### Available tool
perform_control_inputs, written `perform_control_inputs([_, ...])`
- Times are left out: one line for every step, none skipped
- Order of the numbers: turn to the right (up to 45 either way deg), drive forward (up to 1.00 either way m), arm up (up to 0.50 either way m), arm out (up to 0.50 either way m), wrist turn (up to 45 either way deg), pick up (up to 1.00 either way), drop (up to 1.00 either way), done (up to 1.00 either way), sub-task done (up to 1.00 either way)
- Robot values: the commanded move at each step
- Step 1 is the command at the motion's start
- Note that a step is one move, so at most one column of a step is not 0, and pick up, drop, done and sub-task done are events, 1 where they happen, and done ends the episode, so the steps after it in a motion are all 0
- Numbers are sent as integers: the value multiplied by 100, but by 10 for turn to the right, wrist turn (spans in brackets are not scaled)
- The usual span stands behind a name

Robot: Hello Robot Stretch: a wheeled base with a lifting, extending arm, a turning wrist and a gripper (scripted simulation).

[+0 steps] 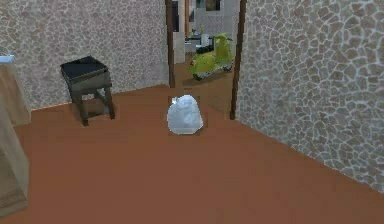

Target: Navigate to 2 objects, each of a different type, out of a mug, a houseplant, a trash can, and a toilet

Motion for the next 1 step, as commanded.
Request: perform_control_inputs([180,0,0,0,0,0,0,0,0])
